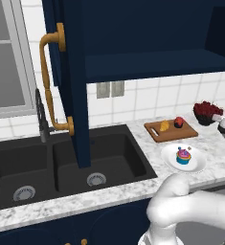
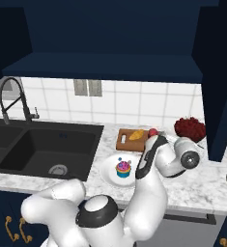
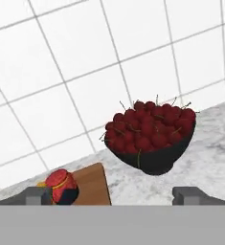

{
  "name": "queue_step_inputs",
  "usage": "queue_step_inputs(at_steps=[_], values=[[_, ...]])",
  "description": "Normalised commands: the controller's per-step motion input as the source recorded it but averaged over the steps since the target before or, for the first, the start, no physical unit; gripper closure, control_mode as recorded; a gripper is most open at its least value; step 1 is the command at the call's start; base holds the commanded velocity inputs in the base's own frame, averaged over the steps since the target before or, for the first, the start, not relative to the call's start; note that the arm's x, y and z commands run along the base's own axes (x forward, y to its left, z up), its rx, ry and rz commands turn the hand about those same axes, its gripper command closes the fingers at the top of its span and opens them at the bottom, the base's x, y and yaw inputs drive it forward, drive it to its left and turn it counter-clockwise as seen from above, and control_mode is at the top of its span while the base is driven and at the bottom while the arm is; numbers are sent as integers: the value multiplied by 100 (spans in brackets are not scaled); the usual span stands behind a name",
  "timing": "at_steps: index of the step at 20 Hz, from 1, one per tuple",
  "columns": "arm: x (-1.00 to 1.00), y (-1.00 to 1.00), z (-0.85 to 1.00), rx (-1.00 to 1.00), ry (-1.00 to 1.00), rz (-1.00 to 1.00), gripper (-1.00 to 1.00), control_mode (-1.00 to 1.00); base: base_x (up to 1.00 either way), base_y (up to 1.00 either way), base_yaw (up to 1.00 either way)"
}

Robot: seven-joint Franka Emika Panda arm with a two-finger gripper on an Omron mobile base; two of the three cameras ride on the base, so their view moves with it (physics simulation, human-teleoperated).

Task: From the different types of pastries on the counter, select a croissant and place it on the cutting board. Then retrieve a jar of jam from the cabinet and place it alongside the croissant on the cutting board.

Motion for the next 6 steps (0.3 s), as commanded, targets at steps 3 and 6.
queue_step_inputs(at_steps=[3,6], values=[[-88,-20,6,-3,0,-60,-100,-100,0,0,0],[-79,-20,3,-2,0,-63,-100,-100,0,0,0]])
